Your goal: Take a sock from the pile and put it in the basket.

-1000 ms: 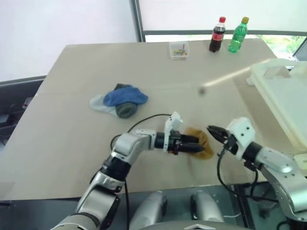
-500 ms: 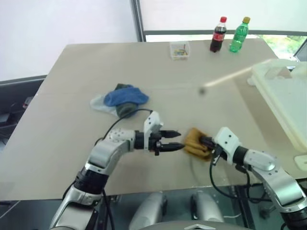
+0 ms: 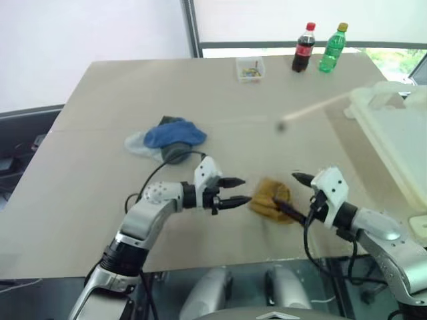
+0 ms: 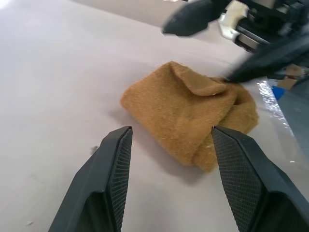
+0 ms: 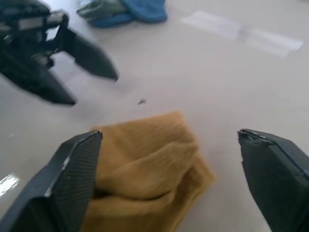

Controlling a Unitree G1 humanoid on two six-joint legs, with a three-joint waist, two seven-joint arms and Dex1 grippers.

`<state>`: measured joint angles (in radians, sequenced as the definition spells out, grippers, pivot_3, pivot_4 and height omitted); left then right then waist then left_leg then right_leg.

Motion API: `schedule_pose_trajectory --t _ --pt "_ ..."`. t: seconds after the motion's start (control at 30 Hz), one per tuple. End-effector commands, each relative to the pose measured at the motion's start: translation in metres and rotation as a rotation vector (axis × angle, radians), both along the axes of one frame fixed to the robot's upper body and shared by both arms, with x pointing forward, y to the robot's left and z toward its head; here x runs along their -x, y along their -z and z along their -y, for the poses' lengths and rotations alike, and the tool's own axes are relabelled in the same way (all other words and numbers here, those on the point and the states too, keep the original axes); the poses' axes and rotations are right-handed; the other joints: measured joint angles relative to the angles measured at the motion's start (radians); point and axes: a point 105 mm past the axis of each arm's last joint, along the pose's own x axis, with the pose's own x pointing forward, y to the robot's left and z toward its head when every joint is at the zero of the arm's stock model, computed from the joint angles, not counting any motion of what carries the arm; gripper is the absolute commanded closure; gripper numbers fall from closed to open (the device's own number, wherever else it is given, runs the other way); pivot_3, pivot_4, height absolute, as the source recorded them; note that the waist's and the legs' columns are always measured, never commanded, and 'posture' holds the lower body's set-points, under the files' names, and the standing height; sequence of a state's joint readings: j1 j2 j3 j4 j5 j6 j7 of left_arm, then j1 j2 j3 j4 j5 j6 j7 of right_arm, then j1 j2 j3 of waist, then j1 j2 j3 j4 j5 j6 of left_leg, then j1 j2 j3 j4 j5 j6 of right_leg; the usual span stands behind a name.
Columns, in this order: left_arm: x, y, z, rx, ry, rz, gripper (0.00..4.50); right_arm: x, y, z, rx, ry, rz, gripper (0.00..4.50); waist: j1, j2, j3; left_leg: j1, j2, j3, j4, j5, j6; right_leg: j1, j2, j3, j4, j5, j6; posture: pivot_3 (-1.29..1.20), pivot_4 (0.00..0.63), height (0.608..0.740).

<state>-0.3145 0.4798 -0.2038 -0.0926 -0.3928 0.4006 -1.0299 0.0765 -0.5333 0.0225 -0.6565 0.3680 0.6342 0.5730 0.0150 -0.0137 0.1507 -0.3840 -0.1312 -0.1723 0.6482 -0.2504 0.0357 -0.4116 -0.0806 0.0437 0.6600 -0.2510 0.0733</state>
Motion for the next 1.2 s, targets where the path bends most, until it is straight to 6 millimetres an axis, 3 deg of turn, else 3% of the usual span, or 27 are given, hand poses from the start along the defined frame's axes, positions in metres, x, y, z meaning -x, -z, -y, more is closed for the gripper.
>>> schedule_pose_trajectory --t 0.03,0.2,0.37,0.57,0.67,0.93,1.2 --pt "-0.001 -0.005 -0.002 0.015 0.000 0.032 1.75 0.001 0.003 -0.003 0.004 0.022 -0.021 0.06 -0.003 0.000 0.000 0.000 -0.001 0.000 0.000 0.000 0.000 0.000 0.000 0.000 0.000 0.000 0.000 0.00 0.150 0.737" --pt "-0.001 -0.004 -0.004 0.009 -0.012 0.033 1.75 -0.013 0.025 0.004 0.013 0.122 -0.142 0.06 -0.014 0.001 0.000 -0.004 -0.008 -0.015 0.001 0.001 -0.001 0.002 -0.007 -0.015 0.000 -0.001 0.000 0.00 0.150 0.730" --pt "-0.002 -0.003 -0.010 0.004 -0.039 0.028 1.75 -0.010 0.042 0.000 0.006 0.096 -0.283 0.06 -0.021 0.001 0.000 -0.010 -0.013 -0.031 0.003 0.005 -0.006 0.001 -0.011 -0.030 0.000 -0.001 -0.002 0.00 0.150 0.729" --pt "-0.002 -0.003 -0.011 0.003 -0.063 0.031 1.75 0.003 0.072 0.002 0.120 0.031 -0.398 0.06 -0.019 0.001 -0.001 -0.009 -0.011 -0.026 0.004 0.005 -0.006 0.001 -0.010 -0.026 0.001 -0.001 -0.002 0.00 0.150 0.729" --pt "-0.002 -0.003 -0.012 0.005 -0.082 0.035 1.75 0.007 0.083 0.004 0.182 0.010 -0.413 0.77 -0.017 0.000 -0.003 -0.008 -0.009 -0.024 0.003 0.005 -0.006 0.001 -0.009 -0.025 0.001 -0.001 -0.002 0.00 0.150 0.729" --pt "0.003 -0.008 -0.014 0.035 -0.090 0.066 1.75 0.007 0.091 0.012 0.234 -0.023 -0.386 4.45 0.000 0.000 -0.008 0.001 -0.007 -0.020 0.002 0.002 -0.001 0.008 -0.007 -0.021 0.000 -0.001 -0.002 0.00 0.150 0.729" --pt "0.005 -0.025 -0.011 0.149 -0.081 0.154 1.75 -0.032 0.016 0.019 -0.127 0.136 -0.140 4.49 0.000 0.004 -0.006 0.005 -0.005 -0.019 0.002 0.001 -0.001 0.014 -0.006 -0.019 -0.002 -0.001 -0.001 0.00 0.150 0.729"
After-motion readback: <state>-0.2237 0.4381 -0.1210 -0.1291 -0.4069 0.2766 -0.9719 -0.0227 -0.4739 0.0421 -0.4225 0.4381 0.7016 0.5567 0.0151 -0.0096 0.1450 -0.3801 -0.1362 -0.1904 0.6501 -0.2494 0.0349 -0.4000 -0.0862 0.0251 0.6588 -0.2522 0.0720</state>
